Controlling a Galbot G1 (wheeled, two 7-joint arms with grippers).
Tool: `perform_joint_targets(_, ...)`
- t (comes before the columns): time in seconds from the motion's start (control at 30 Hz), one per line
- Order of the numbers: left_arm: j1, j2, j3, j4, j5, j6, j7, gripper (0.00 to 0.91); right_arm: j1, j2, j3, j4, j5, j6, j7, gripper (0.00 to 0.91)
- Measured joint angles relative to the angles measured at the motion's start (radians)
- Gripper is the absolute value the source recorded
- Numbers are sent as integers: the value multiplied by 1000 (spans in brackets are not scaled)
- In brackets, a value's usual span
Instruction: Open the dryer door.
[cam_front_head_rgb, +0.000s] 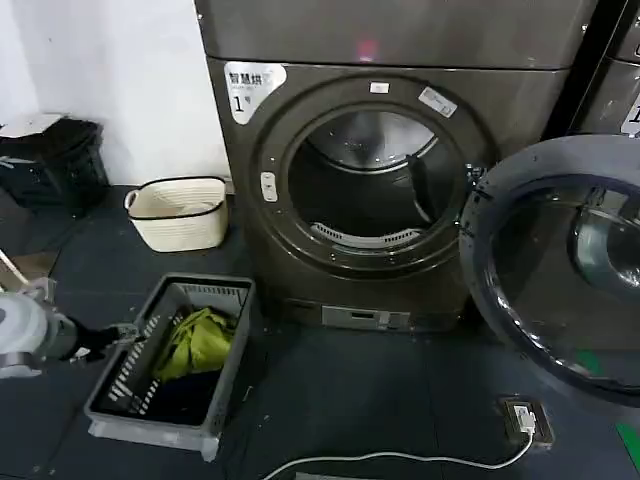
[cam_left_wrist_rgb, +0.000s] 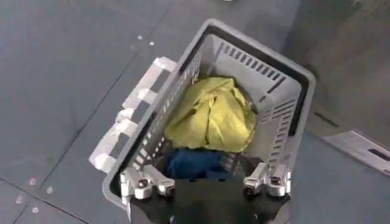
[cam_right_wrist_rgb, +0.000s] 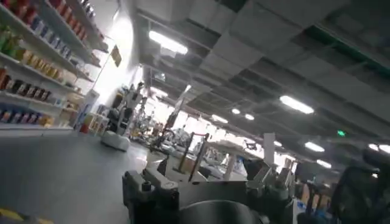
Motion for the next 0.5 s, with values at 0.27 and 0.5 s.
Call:
perform_joint_targets(0.27, -8, -1, 2, 4, -7, 0, -2, 907, -1, 0, 16, -4, 2, -3, -1, 907)
perform_joint_targets(0.5, -10, -1, 4, 13, -7, 0, -2, 907, 0, 0, 22, -16, 1, -3, 0, 907)
